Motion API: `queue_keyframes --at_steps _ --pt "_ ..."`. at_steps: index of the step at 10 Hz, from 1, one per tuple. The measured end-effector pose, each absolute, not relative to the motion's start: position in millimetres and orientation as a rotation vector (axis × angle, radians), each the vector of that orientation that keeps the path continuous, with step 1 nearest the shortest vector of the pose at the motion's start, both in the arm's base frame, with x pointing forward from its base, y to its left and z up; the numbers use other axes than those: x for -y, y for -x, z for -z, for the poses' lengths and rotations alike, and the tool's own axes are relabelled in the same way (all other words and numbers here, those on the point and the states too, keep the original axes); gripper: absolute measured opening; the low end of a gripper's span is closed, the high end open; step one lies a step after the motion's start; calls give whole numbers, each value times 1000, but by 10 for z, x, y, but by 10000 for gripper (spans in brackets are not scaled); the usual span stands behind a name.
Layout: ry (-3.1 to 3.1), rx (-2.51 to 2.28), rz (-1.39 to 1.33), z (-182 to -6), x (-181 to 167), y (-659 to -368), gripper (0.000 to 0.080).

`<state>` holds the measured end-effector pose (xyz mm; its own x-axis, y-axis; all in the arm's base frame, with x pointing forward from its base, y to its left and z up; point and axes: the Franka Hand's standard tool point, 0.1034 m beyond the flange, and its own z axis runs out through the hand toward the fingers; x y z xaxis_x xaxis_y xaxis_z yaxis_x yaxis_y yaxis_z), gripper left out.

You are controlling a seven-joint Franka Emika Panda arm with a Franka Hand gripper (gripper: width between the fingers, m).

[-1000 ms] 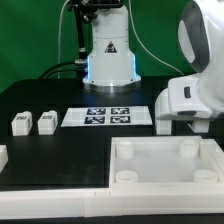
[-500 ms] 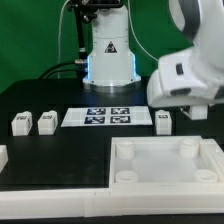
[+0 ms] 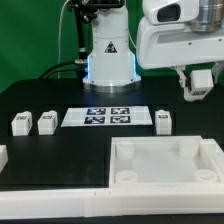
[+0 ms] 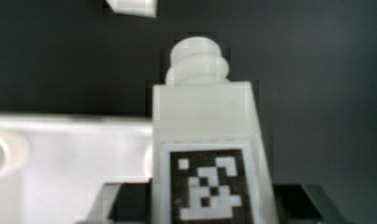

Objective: Assemble one leg

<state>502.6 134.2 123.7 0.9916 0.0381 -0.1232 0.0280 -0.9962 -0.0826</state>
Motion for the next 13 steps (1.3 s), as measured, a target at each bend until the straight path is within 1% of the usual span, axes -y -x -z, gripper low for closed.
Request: queue_keyframes --at_steps 1,2,3,4,5,6,7,8,9,10,11,12,13 --pt "3056 51 -99 -1243 -1336 -5002 292" --pt "3045 59 72 -1245 -1343 -5088 292" --pt "3026 116 239 -1221 -1293 -5252 292" --pt "3021 122 289 -1324 -1235 -5428 292" --pt "2989 126 473 -1549 -1220 -5743 292" --pt "2952 118 637 -1681 -1218 -5932 292" --pt "2922 123 753 -1744 -1201 -6055 292" --pt "2858 108 941 -1761 -1212 -6071 292" --pt "2821 102 1039 -1691 -1210 -5998 292" --pt "2854 103 957 -1605 -1205 -5968 292" --pt "2849 117 980 -1629 -1201 -5993 292" --pt "2852 169 1009 -1476 -1194 -5972 292" --pt "2877 187 945 -1280 -1200 -5992 292"
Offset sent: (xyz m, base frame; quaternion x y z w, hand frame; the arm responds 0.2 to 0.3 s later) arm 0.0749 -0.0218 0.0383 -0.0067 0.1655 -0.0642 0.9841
